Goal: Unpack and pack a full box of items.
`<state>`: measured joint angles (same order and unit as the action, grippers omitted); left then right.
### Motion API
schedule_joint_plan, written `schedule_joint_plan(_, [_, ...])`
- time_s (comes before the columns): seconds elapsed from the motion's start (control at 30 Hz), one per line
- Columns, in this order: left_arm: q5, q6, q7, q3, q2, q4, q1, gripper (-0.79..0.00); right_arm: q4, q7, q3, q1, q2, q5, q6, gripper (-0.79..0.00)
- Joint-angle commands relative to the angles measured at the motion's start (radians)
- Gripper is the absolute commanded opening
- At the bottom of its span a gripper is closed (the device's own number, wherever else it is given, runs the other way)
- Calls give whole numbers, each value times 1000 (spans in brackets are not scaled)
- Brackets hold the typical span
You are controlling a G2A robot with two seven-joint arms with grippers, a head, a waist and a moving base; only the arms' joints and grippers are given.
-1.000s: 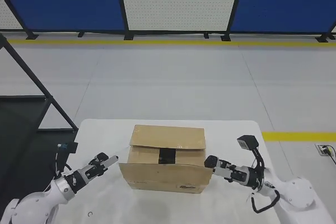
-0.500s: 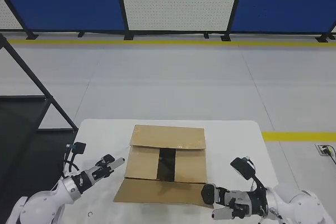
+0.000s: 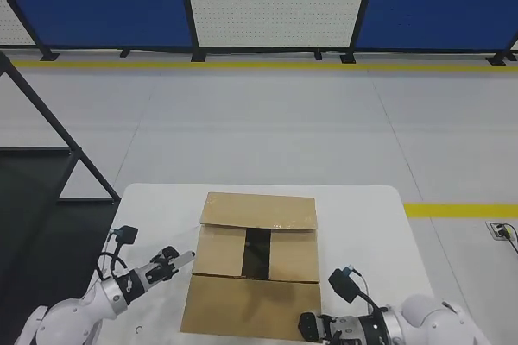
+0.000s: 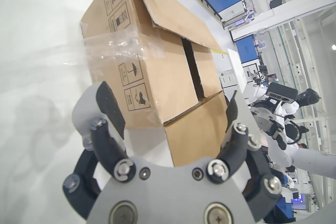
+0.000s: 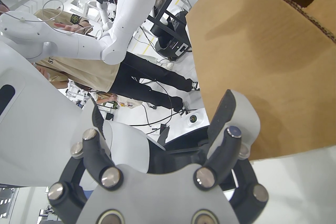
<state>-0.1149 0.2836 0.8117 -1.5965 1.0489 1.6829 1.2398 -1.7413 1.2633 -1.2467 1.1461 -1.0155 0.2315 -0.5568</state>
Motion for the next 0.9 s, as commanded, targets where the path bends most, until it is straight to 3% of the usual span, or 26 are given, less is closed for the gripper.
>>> schedule_joint_plan(0.0, [2, 2, 8, 0, -2, 2, 5, 0, 23, -8, 16, -10, 2, 2, -8, 0])
schedule_joint_plan(0.87, [-16, 5, 28, 46, -17, 10, 19, 0, 206, -205, 143, -84, -18, -74, -2, 0])
